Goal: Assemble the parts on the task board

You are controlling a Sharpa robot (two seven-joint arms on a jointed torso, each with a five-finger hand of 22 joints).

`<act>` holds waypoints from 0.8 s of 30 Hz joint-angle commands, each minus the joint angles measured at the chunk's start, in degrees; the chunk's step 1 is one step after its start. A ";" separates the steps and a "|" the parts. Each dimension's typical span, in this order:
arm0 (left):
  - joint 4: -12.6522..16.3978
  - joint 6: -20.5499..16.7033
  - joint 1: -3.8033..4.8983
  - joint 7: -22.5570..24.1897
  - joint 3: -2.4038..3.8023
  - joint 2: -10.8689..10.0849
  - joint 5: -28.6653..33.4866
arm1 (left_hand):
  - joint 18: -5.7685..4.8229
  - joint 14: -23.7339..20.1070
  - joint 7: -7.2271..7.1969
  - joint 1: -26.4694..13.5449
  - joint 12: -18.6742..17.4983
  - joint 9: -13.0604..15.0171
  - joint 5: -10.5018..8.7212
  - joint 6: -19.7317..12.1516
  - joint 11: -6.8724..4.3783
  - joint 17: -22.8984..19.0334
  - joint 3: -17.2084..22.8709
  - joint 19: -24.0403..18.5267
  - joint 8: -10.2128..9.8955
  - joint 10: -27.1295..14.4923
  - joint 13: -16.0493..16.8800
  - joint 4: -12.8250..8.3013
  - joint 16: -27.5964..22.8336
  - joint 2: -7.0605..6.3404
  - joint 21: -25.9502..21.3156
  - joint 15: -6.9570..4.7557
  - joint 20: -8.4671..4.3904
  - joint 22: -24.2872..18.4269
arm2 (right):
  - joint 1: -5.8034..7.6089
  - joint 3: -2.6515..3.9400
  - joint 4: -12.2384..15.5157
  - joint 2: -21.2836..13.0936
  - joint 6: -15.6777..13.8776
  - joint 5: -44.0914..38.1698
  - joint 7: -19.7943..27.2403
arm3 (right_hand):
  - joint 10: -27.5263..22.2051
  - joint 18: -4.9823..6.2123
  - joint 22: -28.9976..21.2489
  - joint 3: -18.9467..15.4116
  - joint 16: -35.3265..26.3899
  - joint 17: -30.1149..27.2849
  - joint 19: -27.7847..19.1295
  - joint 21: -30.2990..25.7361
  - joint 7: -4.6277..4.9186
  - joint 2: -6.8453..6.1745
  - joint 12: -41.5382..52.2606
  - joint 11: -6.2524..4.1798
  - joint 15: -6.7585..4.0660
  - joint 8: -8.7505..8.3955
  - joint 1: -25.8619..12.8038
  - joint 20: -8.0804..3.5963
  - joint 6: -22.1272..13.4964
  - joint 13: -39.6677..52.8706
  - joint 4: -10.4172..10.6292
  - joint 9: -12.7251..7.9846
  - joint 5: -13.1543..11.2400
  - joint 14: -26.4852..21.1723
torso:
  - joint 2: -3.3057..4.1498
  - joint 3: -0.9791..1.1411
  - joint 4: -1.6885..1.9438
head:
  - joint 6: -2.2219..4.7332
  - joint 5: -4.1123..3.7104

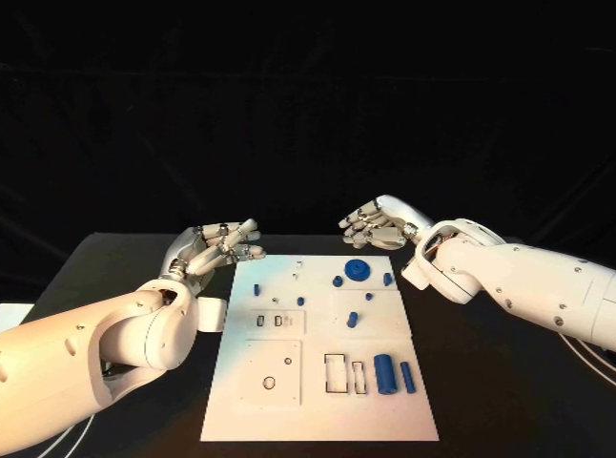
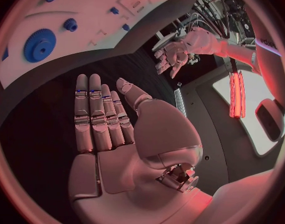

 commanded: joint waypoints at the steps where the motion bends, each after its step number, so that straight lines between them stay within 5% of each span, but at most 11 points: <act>1: 2.31 2.25 0.15 -0.76 0.14 -0.59 -0.22 | 0.70 0.40 0.00 -0.09 -0.01 -0.04 -0.37 0.41 0.05 0.26 -0.31 0.38 -0.20 0.40 0.06 0.02 0.27 0.59 0.34 0.04 -0.01 0.06 | 0.36 0.07 1.07 -0.14 5.61 -19.40 -8.33 | 2.25 0.78 1.74 -0.53 2.72 2.16 4.19 3.72 -0.88 -1.00 -0.24 -1.30 -1.73 -0.11 0.23 -1.97 1.42 0.13 0.30 0.06 -0.88 5.61 | 1.55 -0.28 0.62 | 0.37 -0.54; 8: 6.48 2.39 0.50 -1.41 0.26 -1.91 0.59 | 0.64 0.17 -0.01 0.04 -0.10 -0.05 -0.38 0.46 0.05 0.44 -0.43 0.45 -0.26 0.47 0.05 -0.16 0.07 0.48 0.25 0.09 -0.03 0.01 | 0.79 0.18 2.80 -0.20 9.74 -31.63 -13.24 | 2.93 0.65 4.16 -1.21 9.16 7.58 6.31 8.19 -1.92 -1.93 -0.45 -2.18 -2.75 -0.35 0.04 -3.35 2.85 0.27 1.10 0.01 -1.03 7.00 | 2.98 -0.65 1.11 | 0.82 -1.42; 20: 7.48 2.38 1.25 -2.05 0.27 -2.29 0.75 | 0.54 -0.48 0.07 0.10 -0.33 -0.07 -0.37 0.48 0.16 0.74 -0.67 0.23 -0.42 0.49 0.03 -0.32 -0.45 0.47 -0.15 0.27 0.04 -0.19 | 1.02 0.26 4.34 -0.03 13.10 -39.54 -16.46 | 0.99 0.53 7.39 -1.09 19.56 15.78 7.37 13.84 -2.31 -3.26 -0.48 -2.49 -2.97 -0.48 -0.65 -3.68 3.70 0.27 2.60 0.00 -1.32 7.21 | 4.32 -1.11 2.03 | 0.84 -2.47; 24: 7.55 2.42 1.27 -2.21 0.27 -2.23 0.76 | 0.54 -0.48 0.08 0.11 -0.34 -0.07 -0.37 0.47 0.16 0.76 -0.68 0.24 -0.43 0.50 0.03 -0.34 -0.46 0.46 -0.16 0.27 0.04 -0.19 | 1.07 0.28 4.63 -0.06 13.47 -40.36 -17.00 | -0.08 0.43 11.11 -0.70 46.31 40.87 9.05 20.08 -2.51 -4.03 -0.33 -2.55 -3.07 -0.54 -1.08 -3.59 3.54 0.54 3.97 -0.02 -1.38 7.62 | 4.53 -1.26 2.28 | 0.84 -2.79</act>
